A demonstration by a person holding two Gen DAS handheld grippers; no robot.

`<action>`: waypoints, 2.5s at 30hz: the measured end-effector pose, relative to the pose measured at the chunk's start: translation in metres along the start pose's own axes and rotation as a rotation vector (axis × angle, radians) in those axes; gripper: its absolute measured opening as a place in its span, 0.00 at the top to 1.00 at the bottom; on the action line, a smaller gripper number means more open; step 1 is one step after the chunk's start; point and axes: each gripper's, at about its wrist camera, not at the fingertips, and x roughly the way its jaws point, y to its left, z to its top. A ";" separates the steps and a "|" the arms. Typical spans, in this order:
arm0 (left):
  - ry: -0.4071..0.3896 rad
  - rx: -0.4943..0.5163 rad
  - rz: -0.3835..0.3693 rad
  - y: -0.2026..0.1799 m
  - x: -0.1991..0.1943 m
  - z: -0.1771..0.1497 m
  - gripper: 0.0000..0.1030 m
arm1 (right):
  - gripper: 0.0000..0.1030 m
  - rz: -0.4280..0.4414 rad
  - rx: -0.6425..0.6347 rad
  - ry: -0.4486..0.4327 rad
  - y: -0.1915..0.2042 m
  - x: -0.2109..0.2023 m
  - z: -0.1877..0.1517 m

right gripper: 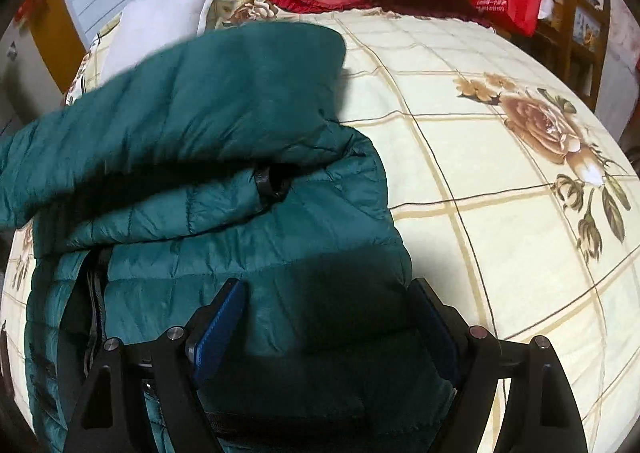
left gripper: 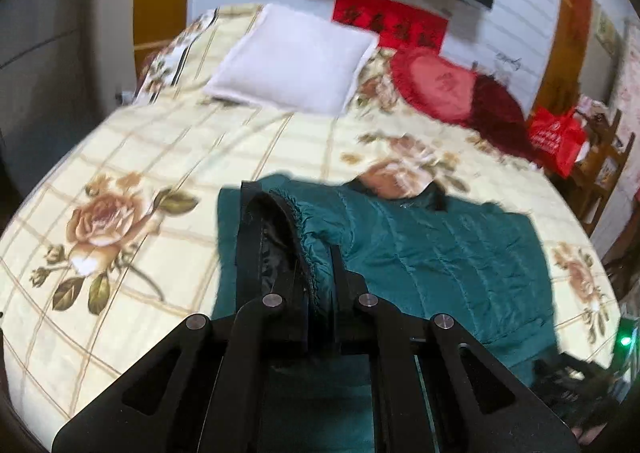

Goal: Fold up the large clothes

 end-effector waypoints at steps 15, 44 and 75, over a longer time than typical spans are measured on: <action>-0.092 -0.138 -0.024 0.036 -0.010 -0.022 0.66 | 0.20 0.006 0.094 -0.350 -0.017 -0.060 0.028; 0.110 -0.109 -0.034 0.015 0.086 -0.042 0.10 | 0.08 0.096 -0.130 -0.137 0.042 0.029 0.096; 0.091 -0.039 0.068 0.001 0.092 -0.047 0.07 | 0.00 0.295 -0.324 -0.148 0.089 0.041 0.068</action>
